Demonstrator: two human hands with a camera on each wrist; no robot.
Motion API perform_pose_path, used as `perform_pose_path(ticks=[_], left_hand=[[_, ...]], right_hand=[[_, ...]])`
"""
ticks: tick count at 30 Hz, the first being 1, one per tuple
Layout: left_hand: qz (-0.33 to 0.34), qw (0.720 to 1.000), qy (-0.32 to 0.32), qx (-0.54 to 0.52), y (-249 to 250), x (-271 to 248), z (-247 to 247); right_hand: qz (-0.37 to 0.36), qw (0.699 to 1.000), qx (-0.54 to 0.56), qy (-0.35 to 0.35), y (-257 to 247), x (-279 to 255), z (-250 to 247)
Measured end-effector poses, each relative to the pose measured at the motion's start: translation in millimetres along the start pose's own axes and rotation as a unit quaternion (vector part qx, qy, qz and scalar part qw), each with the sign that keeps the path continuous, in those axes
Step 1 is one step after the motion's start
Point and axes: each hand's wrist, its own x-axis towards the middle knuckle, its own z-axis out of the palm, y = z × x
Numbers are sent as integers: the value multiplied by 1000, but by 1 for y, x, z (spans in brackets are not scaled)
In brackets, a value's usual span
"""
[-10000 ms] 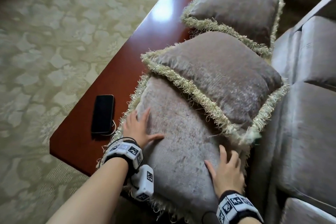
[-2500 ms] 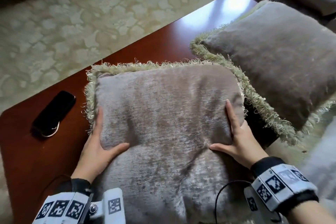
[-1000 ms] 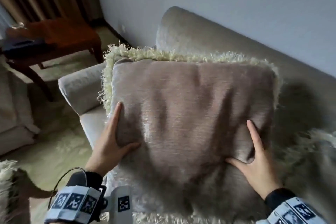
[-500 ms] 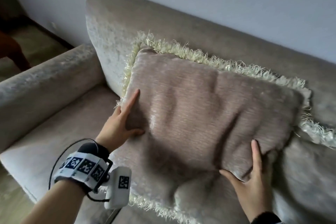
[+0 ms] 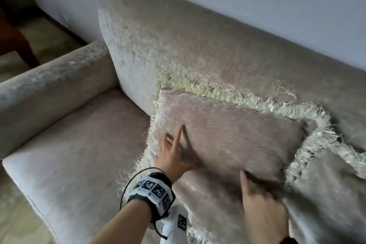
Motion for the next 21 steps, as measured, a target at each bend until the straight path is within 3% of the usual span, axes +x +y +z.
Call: perform_pose_path(ticks=[3, 4, 7, 10, 15, 21], left_hand=[[-20, 999, 31, 8, -9, -6, -3], [-20, 999, 31, 8, -12, -8, -4], [-12, 1000, 13, 16, -24, -17, -5], [-19, 998, 44, -31, -38, -31, -8], [-70, 985, 109, -111, -76, -70, -41], [-137, 961, 204, -130, -150, -134, -108]], right_hand=[[-85, 990, 18, 111, -22, 12, -17], [-110, 987, 19, 112, -27, 18, -19], [-133, 991, 13, 26, -33, 32, -5], [-131, 991, -14, -34, -35, 39, 13], [-155, 987, -48, 16, -62, 31, 18], [-258, 966, -23, 11, -185, 21, -27]])
